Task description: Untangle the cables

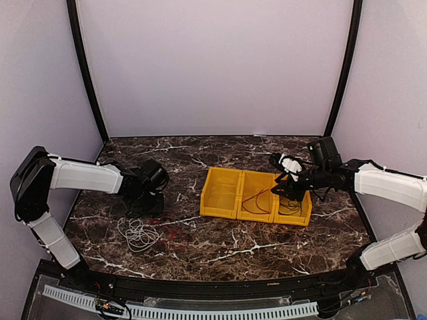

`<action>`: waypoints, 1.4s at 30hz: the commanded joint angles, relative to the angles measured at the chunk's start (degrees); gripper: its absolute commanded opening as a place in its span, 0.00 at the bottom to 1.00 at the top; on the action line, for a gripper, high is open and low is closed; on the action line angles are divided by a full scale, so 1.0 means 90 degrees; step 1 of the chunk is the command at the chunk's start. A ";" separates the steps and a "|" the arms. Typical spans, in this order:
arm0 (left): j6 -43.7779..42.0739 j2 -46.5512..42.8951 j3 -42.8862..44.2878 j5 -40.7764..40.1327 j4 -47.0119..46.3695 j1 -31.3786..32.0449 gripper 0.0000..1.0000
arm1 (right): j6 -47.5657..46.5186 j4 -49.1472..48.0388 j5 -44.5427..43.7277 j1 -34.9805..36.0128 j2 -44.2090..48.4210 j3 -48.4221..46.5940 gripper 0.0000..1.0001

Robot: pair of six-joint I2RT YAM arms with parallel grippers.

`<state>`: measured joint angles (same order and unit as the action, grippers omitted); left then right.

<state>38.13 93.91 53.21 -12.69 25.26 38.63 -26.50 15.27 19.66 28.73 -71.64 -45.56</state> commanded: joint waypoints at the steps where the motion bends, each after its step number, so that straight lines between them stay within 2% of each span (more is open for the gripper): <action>1: -0.0186 0.0194 0.0187 -0.0082 -0.0060 -0.0092 0.19 | -0.0036 -0.0094 -0.0023 0.0049 0.0000 0.0001 0.42; 4: -0.0341 0.0190 0.0289 -0.0192 -0.0140 -0.0098 0.10 | -0.0025 -0.0114 -0.0032 0.0050 -0.0006 0.0004 0.42; 5: -0.0477 0.0166 0.0343 -0.0207 -0.0138 -0.0101 0.03 | -0.0018 -0.0101 -0.0001 0.0058 -0.0004 -0.0022 0.42; 7: -0.0766 0.0064 0.0639 -0.0192 -0.0065 -0.0095 0.00 | 0.0059 -0.0100 0.0104 0.0060 0.0050 -0.0157 0.41; 10: -0.1346 -0.0475 0.1005 0.0287 -0.0031 -0.0055 0.00 | 0.0262 -0.0020 0.0405 0.0074 0.0033 -0.0651 0.42; 15: -0.1845 -0.1636 0.1357 0.0688 -0.0397 0.0083 0.00 | 0.0534 0.0450 0.1249 0.0258 -0.0709 -0.2005 0.45; 22: -0.2092 -0.2866 0.1693 0.1326 -0.0855 0.0175 0.00 | 0.1270 0.0666 0.1562 0.1165 -0.2009 -0.4110 0.47; 26: -0.2041 -0.3279 0.1688 0.1620 -0.1224 0.0225 0.00 | 0.1417 0.0668 0.1508 0.1795 -0.2629 -0.5098 0.54; 30: -0.1866 -0.3467 0.1726 0.1728 -0.1351 0.0268 0.00 | 0.1559 0.0425 0.1318 0.2338 -0.3120 -0.5641 0.63; 36: -0.1657 -0.3641 0.1665 0.1937 -0.1640 0.0343 0.00 | 0.1841 0.0040 0.1419 0.2777 -0.3980 -0.6081 0.65; 38: -0.1616 -0.3682 0.1728 0.1930 -0.1681 0.0352 0.00 | 0.2039 -0.0053 0.1644 0.2896 -0.4256 -0.6068 0.56; 42: -0.1519 -0.3831 0.1864 0.1855 -0.1809 0.0374 0.00 | 0.2648 -0.0664 0.2461 0.2974 -0.4561 -0.5579 0.27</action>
<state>23.20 61.93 67.90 3.70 12.23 41.65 -8.29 15.27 34.70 54.63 -110.48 -98.43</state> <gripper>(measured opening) 0.010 0.373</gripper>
